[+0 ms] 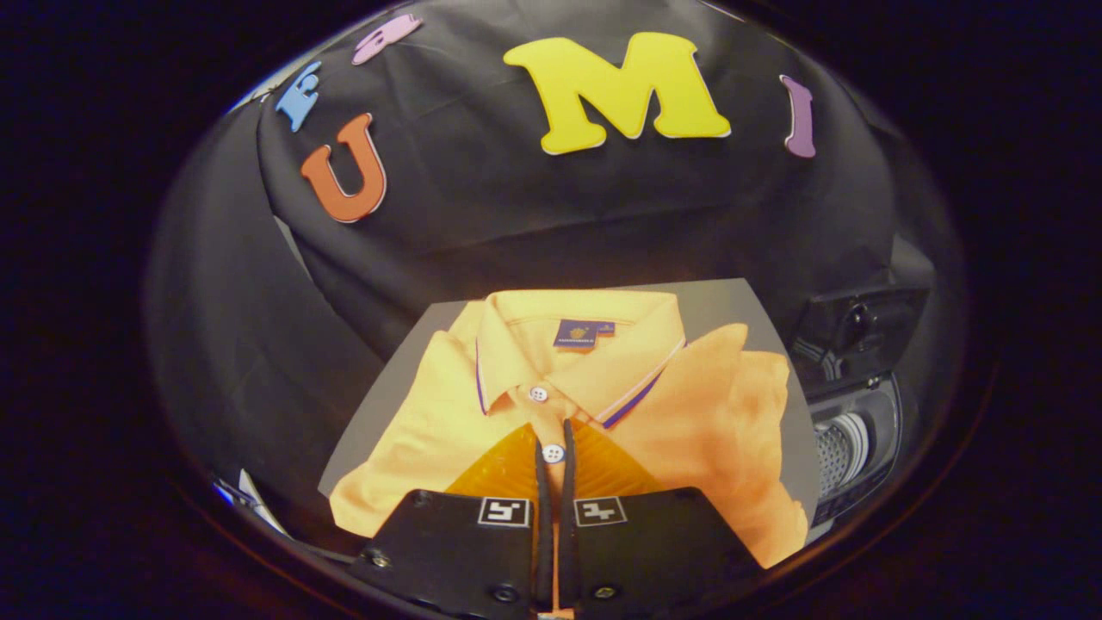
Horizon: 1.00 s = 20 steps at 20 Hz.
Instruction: Put the clothes into the washing machine and then close the washing machine lid.
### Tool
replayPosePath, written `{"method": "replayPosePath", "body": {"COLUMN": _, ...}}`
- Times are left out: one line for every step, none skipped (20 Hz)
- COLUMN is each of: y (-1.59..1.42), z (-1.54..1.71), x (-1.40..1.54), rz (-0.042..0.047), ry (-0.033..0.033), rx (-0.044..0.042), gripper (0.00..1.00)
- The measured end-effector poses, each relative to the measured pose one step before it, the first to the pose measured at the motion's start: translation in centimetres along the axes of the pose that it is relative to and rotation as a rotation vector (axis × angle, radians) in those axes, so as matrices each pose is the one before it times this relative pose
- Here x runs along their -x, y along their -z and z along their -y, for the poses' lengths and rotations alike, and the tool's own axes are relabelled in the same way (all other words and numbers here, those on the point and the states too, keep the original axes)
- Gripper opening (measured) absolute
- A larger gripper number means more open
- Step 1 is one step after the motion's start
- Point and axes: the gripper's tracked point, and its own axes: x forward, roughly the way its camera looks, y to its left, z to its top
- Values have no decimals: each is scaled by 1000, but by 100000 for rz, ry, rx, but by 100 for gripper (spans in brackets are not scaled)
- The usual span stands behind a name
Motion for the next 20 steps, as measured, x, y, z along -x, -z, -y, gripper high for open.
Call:
{"method": "replayPosePath", "body": {"y": -329, "z": -49, "x": 620, "rz": 1508, "ry": -254, "rx": 981, "gripper": 6}}
{"method": "replayPosePath", "body": {"y": -461, "z": 48, "x": 348, "rz": 1749, "ry": -556, "rx": 404, "gripper": 6}}
{"method": "replayPosePath", "body": {"y": -468, "z": 28, "x": 520, "rz": 1708, "ry": -633, "rx": 298, "gripper": 6}}
{"method": "replayPosePath", "body": {"y": -465, "z": 44, "x": 712, "rz": 1915, "ry": -450, "rx": 388, "gripper": 6}}
{"method": "replayPosePath", "body": {"y": -609, "z": 136, "x": 693, "rz": 2023, "ry": -386, "rx": 388, "gripper": 6}}
{"method": "replayPosePath", "body": {"y": -632, "z": 204, "x": 787, "rz": 1754, "ry": -306, "rx": 262, "gripper": 6}}
{"method": "replayPosePath", "body": {"y": -667, "z": 269, "x": 802, "rz": 1983, "ry": -475, "rx": -51, "gripper": 6}}
{"method": "replayPosePath", "body": {"y": -665, "z": 288, "x": 900, "rz": 1996, "ry": -74, "rx": -269, "gripper": 6}}
{"method": "replayPosePath", "body": {"y": -632, "z": 69, "x": 926, "rz": 2124, "ry": -318, "rx": -421, "gripper": 6}}
{"method": "replayPosePath", "body": {"y": -481, "z": 235, "x": 1558, "rz": 2015, "ry": 22, "rx": -424, "gripper": 6}}
{"method": "replayPosePath", "body": {"y": -817, "z": 353, "x": 1405, "rz": 2431, "ry": -9, "rx": -823, "gripper": 6}}
{"method": "replayPosePath", "body": {"y": -917, "z": 526, "x": 1532, "rz": 2839, "ry": 31, "rx": -1147, "gripper": 6}}
{"method": "replayPosePath", "body": {"y": -859, "z": 510, "x": 1378, "rz": 2252, "ry": -238, "rx": -983, "gripper": 6}}
{"method": "replayPosePath", "body": {"y": -941, "z": 576, "x": 1597, "rz": 2763, "ry": 149, "rx": -783, "gripper": 6}}
{"method": "replayPosePath", "body": {"y": -1088, "z": 663, "x": 1526, "rz": 2600, "ry": 553, "rx": -489, "gripper": 6}}
{"method": "replayPosePath", "body": {"y": -1217, "z": 609, "x": 1467, "rz": 2570, "ry": 404, "rx": -426, "gripper": 6}}
{"method": "replayPosePath", "body": {"y": -1080, "z": 530, "x": 1269, "rz": 2440, "ry": 653, "rx": -97, "gripper": 6}}
{"method": "replayPosePath", "body": {"y": -1203, "z": 892, "x": 1189, "rz": 2381, "ry": 1418, "rx": 516, "gripper": 6}}
{"method": "replayPosePath", "body": {"y": -1234, "z": 1241, "x": 1163, "rz": 2522, "ry": 1666, "rx": 519, "gripper": 6}}
{"method": "replayPosePath", "body": {"y": -1044, "z": 1247, "x": 991, "rz": 1788, "ry": 1573, "rx": 511, "gripper": 6}}
